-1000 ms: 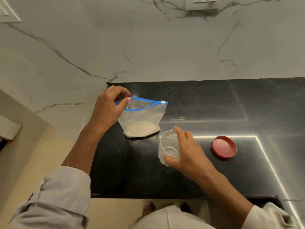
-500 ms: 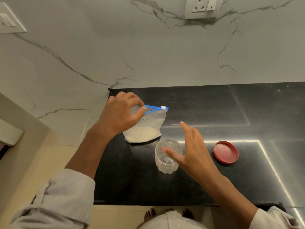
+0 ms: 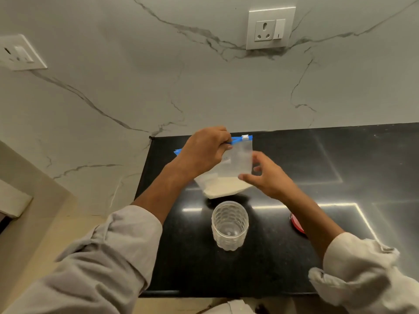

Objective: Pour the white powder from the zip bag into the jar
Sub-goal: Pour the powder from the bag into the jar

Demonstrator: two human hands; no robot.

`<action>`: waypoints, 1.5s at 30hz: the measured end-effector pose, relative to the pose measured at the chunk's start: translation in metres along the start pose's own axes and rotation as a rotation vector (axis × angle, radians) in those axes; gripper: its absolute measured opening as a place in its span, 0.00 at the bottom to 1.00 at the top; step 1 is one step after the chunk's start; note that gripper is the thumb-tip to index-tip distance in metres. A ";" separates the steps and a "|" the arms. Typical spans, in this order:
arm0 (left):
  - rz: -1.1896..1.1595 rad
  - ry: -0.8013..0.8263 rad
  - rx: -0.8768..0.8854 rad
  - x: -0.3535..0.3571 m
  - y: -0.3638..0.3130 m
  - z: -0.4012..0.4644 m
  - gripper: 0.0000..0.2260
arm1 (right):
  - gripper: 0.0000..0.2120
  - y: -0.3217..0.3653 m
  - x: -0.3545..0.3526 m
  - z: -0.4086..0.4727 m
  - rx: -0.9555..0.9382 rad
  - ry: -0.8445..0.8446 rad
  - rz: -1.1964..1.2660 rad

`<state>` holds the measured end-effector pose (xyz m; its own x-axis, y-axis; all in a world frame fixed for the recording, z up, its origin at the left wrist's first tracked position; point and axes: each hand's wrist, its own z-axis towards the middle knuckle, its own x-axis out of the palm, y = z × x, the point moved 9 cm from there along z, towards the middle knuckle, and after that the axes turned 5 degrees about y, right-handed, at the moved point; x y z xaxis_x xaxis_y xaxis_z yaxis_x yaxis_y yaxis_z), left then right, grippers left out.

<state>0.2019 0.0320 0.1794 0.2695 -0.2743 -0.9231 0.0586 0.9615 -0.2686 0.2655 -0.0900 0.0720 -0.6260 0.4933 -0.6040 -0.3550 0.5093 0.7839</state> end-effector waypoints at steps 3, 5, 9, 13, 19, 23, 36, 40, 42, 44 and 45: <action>-0.099 -0.040 -0.001 -0.001 -0.003 0.007 0.06 | 0.24 -0.035 0.012 0.007 0.120 0.073 -0.051; -0.123 -0.041 0.012 0.001 -0.008 0.009 0.06 | 0.21 -0.053 0.006 0.008 0.162 0.020 -0.010; 0.054 0.009 0.012 0.015 -0.010 0.009 0.07 | 0.18 -0.079 0.005 0.010 0.243 0.053 -0.034; -0.031 0.024 0.027 0.019 -0.016 0.001 0.07 | 0.13 -0.078 -0.008 0.009 0.184 0.001 -0.135; -0.342 0.001 -0.227 0.034 0.031 -0.025 0.04 | 0.09 -0.054 -0.031 0.002 -0.040 -0.135 -0.373; -0.284 -0.073 -0.249 0.044 0.046 -0.031 0.08 | 0.07 -0.056 -0.035 0.001 -0.081 -0.178 -0.397; -0.603 0.090 -0.482 0.089 0.079 -0.058 0.07 | 0.04 -0.066 -0.067 -0.008 -0.056 -0.265 -0.254; -0.626 0.113 -0.519 0.094 0.088 -0.065 0.07 | 0.06 -0.046 -0.072 -0.011 -0.148 -0.248 -0.344; -0.670 0.120 -0.536 0.101 0.089 -0.070 0.05 | 0.06 -0.046 -0.072 -0.016 -0.150 -0.282 -0.402; -0.757 0.116 -0.556 0.106 0.088 -0.072 0.05 | 0.06 -0.039 -0.076 -0.023 -0.206 -0.369 -0.379; -0.771 0.126 -0.564 0.108 0.088 -0.072 0.05 | 0.06 -0.037 -0.075 -0.022 -0.209 -0.363 -0.384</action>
<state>0.1671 0.0856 0.0361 0.2430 -0.8587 -0.4511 -0.3031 0.3746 -0.8763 0.3101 -0.1617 0.0920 -0.1593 0.5292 -0.8334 -0.6632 0.5680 0.4874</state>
